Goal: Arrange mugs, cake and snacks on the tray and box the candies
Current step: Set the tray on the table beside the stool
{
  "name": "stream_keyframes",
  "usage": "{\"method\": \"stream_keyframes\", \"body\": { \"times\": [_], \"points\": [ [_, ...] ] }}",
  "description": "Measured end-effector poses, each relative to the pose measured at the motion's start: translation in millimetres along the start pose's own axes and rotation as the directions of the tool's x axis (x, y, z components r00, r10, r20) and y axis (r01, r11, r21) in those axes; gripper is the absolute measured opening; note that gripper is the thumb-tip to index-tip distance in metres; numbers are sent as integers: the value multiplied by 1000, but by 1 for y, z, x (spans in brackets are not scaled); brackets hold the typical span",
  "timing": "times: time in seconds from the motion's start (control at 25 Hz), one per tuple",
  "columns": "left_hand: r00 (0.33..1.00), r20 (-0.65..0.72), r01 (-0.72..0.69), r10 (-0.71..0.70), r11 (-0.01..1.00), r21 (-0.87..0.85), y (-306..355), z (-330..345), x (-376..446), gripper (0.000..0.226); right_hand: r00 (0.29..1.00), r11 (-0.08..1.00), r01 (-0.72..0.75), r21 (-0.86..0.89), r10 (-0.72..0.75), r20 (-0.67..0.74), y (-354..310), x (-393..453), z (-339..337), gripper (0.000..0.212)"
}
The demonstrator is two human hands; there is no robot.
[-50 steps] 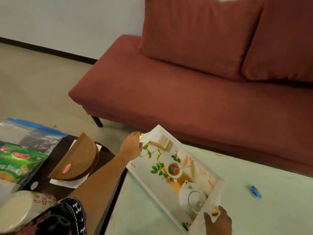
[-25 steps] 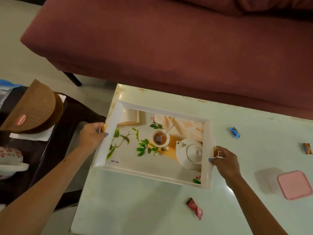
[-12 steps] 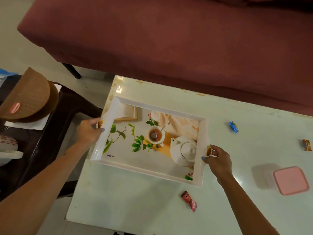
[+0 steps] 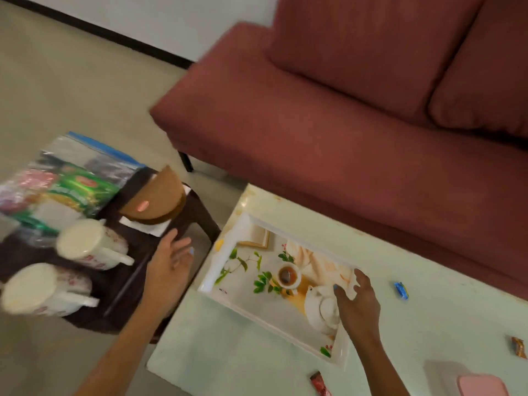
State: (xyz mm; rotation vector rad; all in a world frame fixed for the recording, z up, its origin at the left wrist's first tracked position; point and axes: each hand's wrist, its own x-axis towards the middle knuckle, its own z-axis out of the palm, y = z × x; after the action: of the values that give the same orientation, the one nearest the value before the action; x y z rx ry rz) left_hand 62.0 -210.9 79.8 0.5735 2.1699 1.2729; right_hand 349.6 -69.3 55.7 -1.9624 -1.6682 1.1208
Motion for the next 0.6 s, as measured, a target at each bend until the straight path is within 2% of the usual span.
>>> {"method": "stream_keyframes", "body": {
  "times": [0.2, 0.36, 0.6],
  "points": [
    [977, -207, -75, 50, 991, -113, 18, -117, -52, 44, 961, 969, 239, 67, -246, 127, -111, -48, 39, 54],
    [940, -341, -32, -26, 986, -161, 11, -187, -55, 44, 886, 919, 379, 105, -393, 245, -190, -88, 89, 49],
    [910, -383, 71, -159, 970, -234, -15, -257, -12, 46, 805, 891, 442, 104, -445, 392, -283, -129, 187, 45]
  ]
}}
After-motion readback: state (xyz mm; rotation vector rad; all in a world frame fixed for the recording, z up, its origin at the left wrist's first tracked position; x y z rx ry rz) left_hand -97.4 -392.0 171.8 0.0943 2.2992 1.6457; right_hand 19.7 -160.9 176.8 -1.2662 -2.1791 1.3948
